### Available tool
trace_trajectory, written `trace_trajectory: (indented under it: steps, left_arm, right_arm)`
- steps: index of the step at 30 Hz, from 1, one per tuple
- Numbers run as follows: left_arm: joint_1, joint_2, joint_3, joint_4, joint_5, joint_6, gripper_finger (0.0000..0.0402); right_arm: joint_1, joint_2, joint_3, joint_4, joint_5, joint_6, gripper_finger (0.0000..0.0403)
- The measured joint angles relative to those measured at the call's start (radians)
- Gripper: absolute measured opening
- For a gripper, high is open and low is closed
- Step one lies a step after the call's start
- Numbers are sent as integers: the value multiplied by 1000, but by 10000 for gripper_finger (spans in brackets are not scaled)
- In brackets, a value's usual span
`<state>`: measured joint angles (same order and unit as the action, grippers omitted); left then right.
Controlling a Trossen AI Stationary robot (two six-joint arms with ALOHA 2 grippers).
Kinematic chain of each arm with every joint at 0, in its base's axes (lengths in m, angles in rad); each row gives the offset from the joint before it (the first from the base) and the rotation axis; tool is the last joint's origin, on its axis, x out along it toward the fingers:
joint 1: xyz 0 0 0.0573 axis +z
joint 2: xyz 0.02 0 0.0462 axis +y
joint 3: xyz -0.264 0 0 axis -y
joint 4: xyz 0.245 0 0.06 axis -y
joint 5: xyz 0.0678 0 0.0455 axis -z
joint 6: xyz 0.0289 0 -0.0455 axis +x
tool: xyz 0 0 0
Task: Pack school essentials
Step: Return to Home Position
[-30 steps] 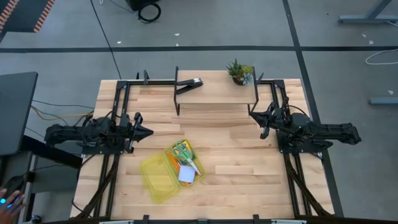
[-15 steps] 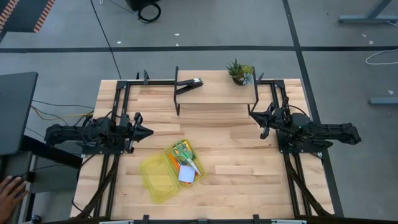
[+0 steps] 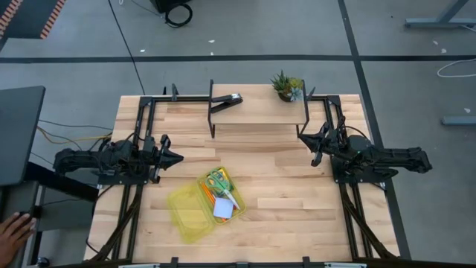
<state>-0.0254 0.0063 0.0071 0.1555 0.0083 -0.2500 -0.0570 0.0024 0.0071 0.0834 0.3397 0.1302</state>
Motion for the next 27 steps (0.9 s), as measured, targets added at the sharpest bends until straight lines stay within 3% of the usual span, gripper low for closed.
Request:
trace_trajectory:
  steps: [27]
  left_arm:
    - [0, 0, 0, 0, 0, 0, 28]
  right_arm:
    - [0, 0, 0, 0, 0, 0, 23]
